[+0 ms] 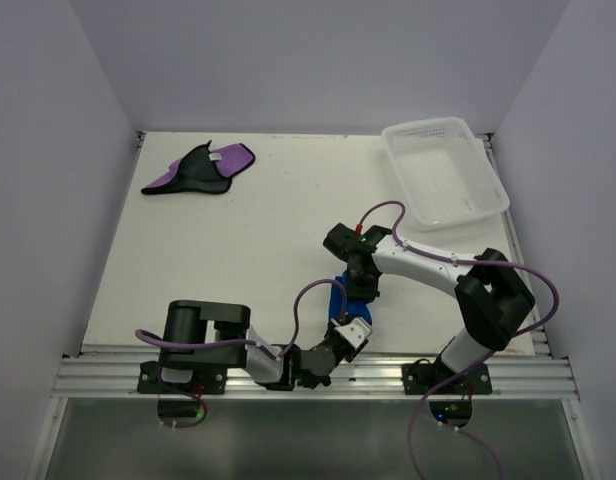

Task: Roll the towels
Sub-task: Roll the towel

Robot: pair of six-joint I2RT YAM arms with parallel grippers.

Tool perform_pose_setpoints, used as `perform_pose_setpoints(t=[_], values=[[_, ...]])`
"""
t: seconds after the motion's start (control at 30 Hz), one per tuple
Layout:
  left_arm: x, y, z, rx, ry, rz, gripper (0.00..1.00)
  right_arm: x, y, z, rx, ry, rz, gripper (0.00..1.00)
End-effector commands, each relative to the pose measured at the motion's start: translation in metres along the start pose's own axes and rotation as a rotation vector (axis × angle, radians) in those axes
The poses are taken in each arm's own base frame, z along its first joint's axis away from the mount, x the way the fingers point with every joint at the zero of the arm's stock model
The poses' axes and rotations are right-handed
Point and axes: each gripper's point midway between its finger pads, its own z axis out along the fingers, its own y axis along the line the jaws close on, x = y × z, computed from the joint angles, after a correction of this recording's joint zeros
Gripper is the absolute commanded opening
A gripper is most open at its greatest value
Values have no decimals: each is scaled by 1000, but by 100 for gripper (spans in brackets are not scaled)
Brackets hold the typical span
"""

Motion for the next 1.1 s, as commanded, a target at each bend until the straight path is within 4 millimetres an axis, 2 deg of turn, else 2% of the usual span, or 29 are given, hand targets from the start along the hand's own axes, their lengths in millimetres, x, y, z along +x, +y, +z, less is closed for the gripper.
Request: perform_pose_setpoints(t=[0.0,0.03,0.13,0.2,0.23,0.27,0.5,0.6,0.63,0.77,0.9,0.93,1.03,1.07], values=[[1,-2,8,-34,9,16,42,5,8,-11,-26,16,32,0],[4,-1,9,-45,17,18,40,5,8,-11,-24,18,33,0],[7,-2,12,-59,29,10,22,7,7,-11,-19,18,33,0],[9,-1,12,-64,35,-12,15,7,6,-11,-16,14,37,0],[10,1,12,-71,41,-21,5,7,5,-11,-17,14,37,0],[13,5,11,-78,49,-28,0,7,5,-12,-17,12,39,0],[23,14,2,-98,64,-156,0,7,11,-12,-48,12,35,0],[31,17,-2,-109,73,-209,0,7,15,-11,-66,19,31,13],[36,19,-4,-113,79,-217,0,6,16,-13,-75,13,34,21],[48,28,-11,-165,104,-261,0,2,17,-24,-103,-12,21,41],[51,36,-18,-210,107,-295,0,-8,23,-37,-131,-47,9,59],[52,36,-20,-215,112,-291,0,-10,24,-39,-137,-51,6,69],[54,37,-24,-222,116,-302,0,-19,30,-45,-143,-70,-8,85],[54,37,-24,-222,116,-313,0,-22,31,-48,-143,-77,-10,87]])
